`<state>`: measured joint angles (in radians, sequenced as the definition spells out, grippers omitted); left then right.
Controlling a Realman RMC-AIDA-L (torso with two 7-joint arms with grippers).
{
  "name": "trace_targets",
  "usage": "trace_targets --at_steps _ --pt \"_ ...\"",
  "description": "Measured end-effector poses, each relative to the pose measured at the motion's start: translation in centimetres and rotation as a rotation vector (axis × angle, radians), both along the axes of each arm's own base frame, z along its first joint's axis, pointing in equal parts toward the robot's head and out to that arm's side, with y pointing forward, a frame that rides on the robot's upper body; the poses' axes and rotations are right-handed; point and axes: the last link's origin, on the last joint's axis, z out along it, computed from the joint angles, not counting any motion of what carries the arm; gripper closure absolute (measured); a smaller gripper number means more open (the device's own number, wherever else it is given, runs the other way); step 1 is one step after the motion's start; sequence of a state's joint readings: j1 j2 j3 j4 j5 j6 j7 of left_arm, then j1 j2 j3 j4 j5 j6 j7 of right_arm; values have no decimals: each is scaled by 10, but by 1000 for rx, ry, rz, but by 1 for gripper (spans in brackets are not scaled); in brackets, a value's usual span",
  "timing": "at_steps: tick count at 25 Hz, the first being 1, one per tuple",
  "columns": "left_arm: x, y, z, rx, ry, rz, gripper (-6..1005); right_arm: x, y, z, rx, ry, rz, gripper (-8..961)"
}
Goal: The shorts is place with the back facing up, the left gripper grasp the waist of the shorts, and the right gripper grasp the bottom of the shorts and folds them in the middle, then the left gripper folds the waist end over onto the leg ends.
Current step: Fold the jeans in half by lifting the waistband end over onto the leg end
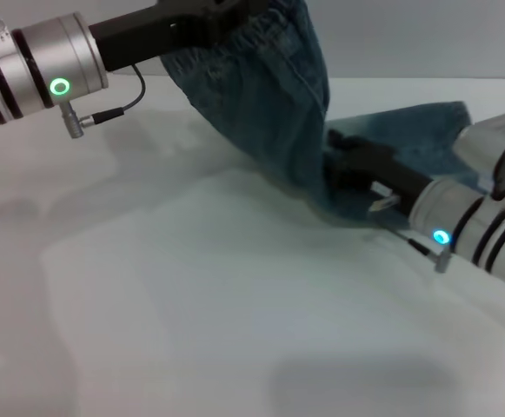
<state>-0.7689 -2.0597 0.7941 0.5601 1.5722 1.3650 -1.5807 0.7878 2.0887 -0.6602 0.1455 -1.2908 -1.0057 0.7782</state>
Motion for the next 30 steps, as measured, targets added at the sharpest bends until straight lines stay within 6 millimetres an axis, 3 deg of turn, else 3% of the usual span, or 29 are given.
trace_targets --at_steps 2,15,22,30 --pt "2 1 0 0 0 -5 962 -14 -7 -9 -46 27 54 426" --pt "12 3 -3 -8 10 -35 961 -47 -23 -19 -182 142 188 426" --pt "12 2 -5 -12 17 -36 962 -37 -24 -16 -168 135 166 426" --pt "8 -5 -13 -47 30 -40 962 -2 -29 3 -111 138 87 426"
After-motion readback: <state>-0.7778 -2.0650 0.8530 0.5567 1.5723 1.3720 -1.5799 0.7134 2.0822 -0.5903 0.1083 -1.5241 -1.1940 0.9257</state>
